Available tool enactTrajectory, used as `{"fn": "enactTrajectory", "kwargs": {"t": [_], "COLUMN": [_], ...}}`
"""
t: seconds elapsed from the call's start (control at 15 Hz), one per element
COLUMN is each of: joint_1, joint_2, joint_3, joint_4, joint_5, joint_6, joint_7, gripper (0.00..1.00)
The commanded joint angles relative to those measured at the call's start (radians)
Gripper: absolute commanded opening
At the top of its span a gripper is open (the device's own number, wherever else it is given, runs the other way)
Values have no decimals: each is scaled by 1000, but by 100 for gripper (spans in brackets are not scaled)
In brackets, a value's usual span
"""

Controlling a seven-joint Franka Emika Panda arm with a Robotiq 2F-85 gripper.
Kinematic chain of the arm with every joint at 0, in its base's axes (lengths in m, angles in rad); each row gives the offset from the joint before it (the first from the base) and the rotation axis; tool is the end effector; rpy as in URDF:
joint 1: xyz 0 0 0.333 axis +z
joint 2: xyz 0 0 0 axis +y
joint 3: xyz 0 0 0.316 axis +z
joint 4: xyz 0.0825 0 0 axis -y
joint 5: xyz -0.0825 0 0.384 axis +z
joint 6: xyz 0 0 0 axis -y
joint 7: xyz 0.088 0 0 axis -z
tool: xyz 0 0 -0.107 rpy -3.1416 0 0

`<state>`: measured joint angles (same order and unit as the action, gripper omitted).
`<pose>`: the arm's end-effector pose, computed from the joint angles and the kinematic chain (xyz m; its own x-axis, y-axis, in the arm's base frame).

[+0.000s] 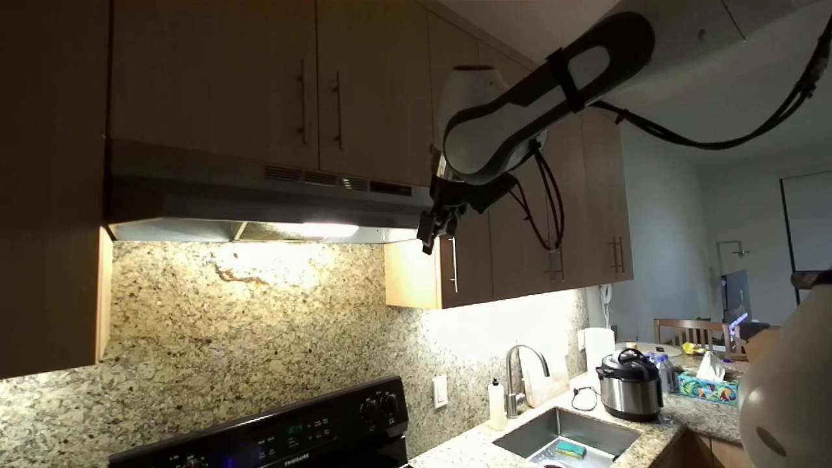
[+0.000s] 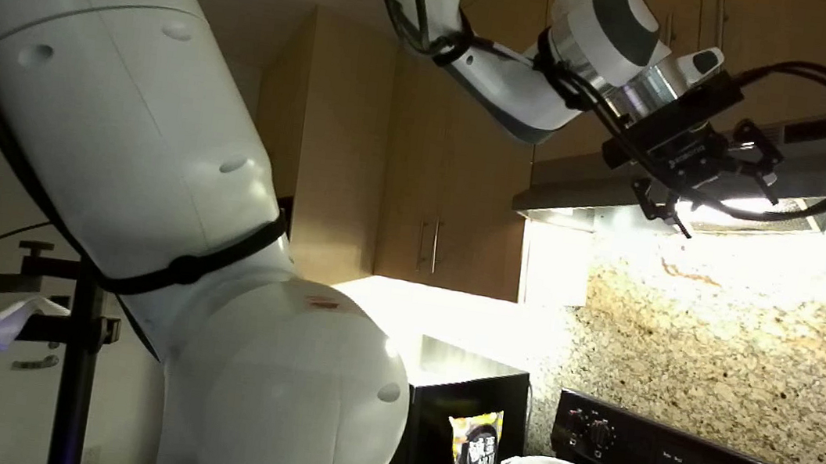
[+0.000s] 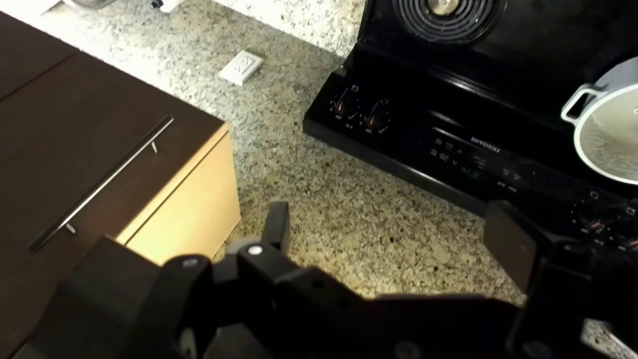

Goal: Turn off the stove light

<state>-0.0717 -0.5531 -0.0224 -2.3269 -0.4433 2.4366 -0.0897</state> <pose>0.4301 -0.0435 0.6186 0.7958 0.3296 0.5081 0.0754 -0.8864 0.4568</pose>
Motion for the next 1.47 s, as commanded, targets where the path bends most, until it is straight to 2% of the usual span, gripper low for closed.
{"fn": "enactTrajectory", "kwargs": {"t": [0.0,0.33,0.8,0.87,1.2,1.27,1.4], "joint_1": [-26,-28,-13,-17,-16,22,48], "joint_2": [-10,10,113,67,107,104,122], "joint_3": [17,38,43,50,49,17,-10], "joint_4": [21,85,199,161,196,177,178], "joint_5": [-43,-45,3,-5,-1,48,109], "joint_6": [105,206,276,236,249,261,289], "joint_7": [-21,-18,0,-10,-9,-48,-58], "gripper": [100,100,100,100,100,100,100]}}
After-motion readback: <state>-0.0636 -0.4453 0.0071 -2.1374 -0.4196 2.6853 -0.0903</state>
